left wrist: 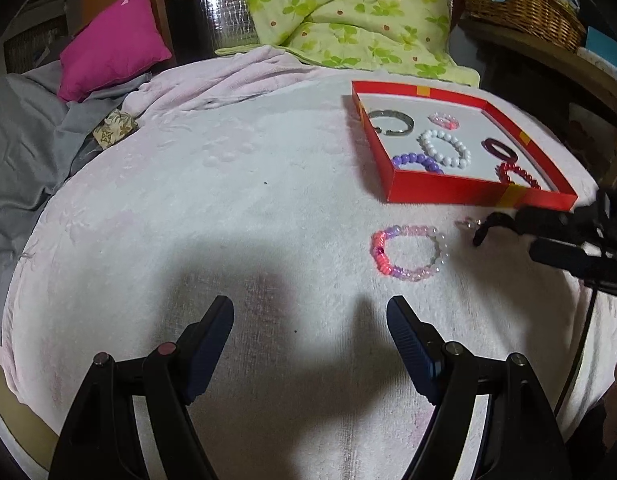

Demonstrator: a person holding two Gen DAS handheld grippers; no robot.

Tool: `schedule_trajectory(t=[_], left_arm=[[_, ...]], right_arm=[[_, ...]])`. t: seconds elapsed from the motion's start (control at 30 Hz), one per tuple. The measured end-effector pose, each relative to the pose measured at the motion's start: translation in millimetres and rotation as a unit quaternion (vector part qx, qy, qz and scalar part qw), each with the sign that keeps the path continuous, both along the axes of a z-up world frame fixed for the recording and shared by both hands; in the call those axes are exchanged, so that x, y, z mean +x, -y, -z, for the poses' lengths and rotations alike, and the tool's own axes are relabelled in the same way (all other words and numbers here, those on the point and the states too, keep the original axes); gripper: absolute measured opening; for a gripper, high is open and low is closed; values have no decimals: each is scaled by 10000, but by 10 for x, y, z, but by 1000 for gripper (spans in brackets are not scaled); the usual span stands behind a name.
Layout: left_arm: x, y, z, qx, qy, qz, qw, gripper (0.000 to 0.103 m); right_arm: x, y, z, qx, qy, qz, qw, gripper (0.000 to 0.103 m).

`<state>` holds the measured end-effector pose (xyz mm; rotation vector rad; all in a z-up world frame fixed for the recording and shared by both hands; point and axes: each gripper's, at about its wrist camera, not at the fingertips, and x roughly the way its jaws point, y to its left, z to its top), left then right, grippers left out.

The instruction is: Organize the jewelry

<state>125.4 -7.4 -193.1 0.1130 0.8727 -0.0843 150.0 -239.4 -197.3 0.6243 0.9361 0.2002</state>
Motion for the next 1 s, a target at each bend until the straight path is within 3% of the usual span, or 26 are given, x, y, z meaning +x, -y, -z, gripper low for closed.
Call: schedule_trajectory(t=[0.23,0.47,0.6,0.67,0.73,0.87,1.0], left_arm=[[-3,25,46,130,-38,-25,9999,79],[-22,66,48,250,74,-21,9997,79],[-24,87,61,378,103,19,9992,79],[-25,79,60,424,133,6,9990,79],[-20,52,44,378,160,-23,9992,79],[-14,35,32,312,179,-36,9993,79],[3,25,37,236,138,-48,9996,79]], right_arm=[[188,-88,128,351,-183,113,9992,54],[262,-211,109,-184,-12,347,9992,53],[277,-354,99,-1069,56,551,9927,30],[259,-396,78,-1306,82,524,9900,25],[234,-362,70,-1267,35,510,9906,17],[133,-172,74,-848,-80,500,9951,17],[-17,-3,70,-757,-171,360,9963,17]])
